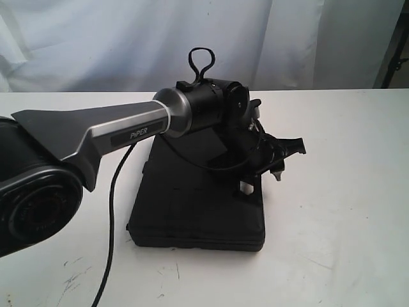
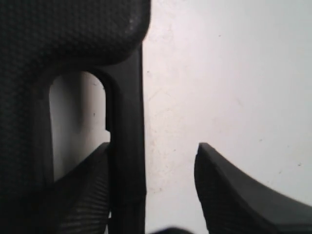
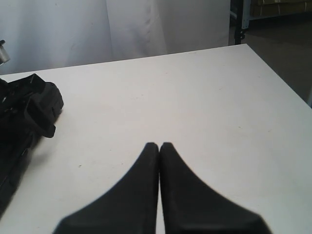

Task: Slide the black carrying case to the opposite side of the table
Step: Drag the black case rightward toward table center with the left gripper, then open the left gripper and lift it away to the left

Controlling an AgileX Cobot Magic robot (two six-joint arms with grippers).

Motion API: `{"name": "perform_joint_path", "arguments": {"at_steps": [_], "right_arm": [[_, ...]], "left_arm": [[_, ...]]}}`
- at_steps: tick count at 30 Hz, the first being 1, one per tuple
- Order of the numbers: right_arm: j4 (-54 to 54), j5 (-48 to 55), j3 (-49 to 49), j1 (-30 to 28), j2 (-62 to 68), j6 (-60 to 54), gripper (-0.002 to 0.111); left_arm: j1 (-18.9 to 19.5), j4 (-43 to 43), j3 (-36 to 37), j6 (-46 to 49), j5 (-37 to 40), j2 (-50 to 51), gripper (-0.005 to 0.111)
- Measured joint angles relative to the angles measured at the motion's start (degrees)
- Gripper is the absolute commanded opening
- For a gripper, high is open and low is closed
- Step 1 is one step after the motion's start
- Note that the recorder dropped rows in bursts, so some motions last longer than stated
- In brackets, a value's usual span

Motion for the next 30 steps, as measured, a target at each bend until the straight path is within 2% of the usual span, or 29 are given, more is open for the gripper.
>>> {"name": "perform_joint_path", "arguments": {"at_steps": [13,21,25,29,30], "right_arm": [[0.0,0.0,0.0,0.0,0.0,0.0,0.0],[0.0,0.0,0.0,0.0,0.0,0.0,0.0],[0.0,0.0,0.0,0.0,0.0,0.0,0.0],[0.0,0.0,0.0,0.0,0.0,0.0,0.0],[0.0,0.0,0.0,0.0,0.0,0.0,0.0]], "left_arm": [[0.32,1.97,-0.22,1.94,-4.36,-1.6,0.049],[0.45,4.28,-0.26,2.38,-1.85,-1.83,0.048],[1.01,7.66,-0.26,2.51,0.37,-2.84,0.034],[1.91,12.4,-0.26,2.51,2.73,-5.91,0.0],[2.03,13.93,-0.26,2.62,3.38,-6.98,0.0]]}}
